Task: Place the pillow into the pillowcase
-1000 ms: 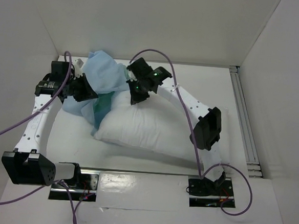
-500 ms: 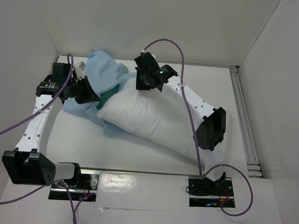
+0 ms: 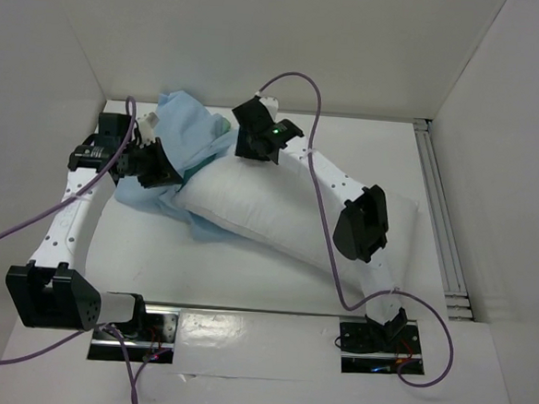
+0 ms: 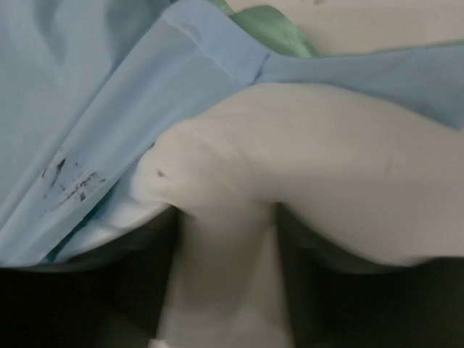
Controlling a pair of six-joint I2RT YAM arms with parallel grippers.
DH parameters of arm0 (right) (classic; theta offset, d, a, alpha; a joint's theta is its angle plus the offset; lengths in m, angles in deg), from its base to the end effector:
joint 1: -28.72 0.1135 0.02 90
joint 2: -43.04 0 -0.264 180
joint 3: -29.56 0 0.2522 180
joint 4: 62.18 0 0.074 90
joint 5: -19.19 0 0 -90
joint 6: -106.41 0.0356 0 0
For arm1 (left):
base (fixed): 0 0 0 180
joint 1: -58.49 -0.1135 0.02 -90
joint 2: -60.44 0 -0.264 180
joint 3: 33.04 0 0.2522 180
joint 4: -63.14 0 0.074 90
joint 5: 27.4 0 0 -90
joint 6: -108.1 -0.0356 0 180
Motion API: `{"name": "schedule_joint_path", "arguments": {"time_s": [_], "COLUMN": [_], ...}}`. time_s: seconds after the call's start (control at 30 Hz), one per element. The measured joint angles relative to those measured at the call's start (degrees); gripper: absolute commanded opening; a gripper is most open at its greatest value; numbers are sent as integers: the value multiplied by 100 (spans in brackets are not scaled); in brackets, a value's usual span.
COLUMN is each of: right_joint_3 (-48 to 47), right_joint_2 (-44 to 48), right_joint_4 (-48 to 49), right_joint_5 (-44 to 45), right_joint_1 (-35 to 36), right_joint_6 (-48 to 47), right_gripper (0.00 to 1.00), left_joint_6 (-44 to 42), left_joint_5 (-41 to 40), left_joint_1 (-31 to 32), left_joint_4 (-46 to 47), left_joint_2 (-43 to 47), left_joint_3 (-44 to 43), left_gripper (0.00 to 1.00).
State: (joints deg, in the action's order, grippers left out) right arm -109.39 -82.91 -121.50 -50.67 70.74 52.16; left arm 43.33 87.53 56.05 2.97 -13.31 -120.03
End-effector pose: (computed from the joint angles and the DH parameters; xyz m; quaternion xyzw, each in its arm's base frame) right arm 0.3759 0.3222 0.3063 0.0150 0.9161 0.1036 0.3870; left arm 0.2646 -0.0037 0.3471 -0.1403 0.9009 -0.2676 0.3117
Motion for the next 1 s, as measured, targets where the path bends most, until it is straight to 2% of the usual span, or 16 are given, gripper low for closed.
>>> {"name": "schedule_joint_path", "arguments": {"time_s": [0.07,0.17,0.37,0.5,0.57,0.67,0.77,0.9,0.93,1.0], "right_joint_3": [330,981,1847,2081,2109,2221,2345,2352,2299,2120], "right_joint_2": [170,623,1915,2636,2730,2605,2245,1561,1360,944], "right_joint_4": [306,557,551,518,529,581,719,977,999,994], "right_joint_5": [-52,-133,-426,-173,-59,46,72,17,15,-4], "right_joint_1": [42,131,511,1290,1792,2476,2782,2653,2577,2426], "right_joint_6": [-164,-435,-1587,-2312,-2540,-2800,-2946,-3080,-3106,-3134], "right_gripper": [87,98,98,96,100,100,94,63,32,1], "left_joint_6": [11,15,17,17,26,33,44,46,44,37], "left_joint_5": [-2,-13,-109,-190,-234,-291,-369,-428,-435,-459], "left_joint_1": [0,0,0,0,0,0,0,0,0,0], "left_joint_4": [-17,-74,-133,-144,-160,-164,-162,-162,-164,-166], "left_joint_2": [-33,-44,-46,-46,-46,-46,-46,-44,-46,-42], "left_joint_3": [0,0,17,118,175,203,203,203,201,199], "left_gripper": [0,0,0,0,0,0,0,0,0,0]}}
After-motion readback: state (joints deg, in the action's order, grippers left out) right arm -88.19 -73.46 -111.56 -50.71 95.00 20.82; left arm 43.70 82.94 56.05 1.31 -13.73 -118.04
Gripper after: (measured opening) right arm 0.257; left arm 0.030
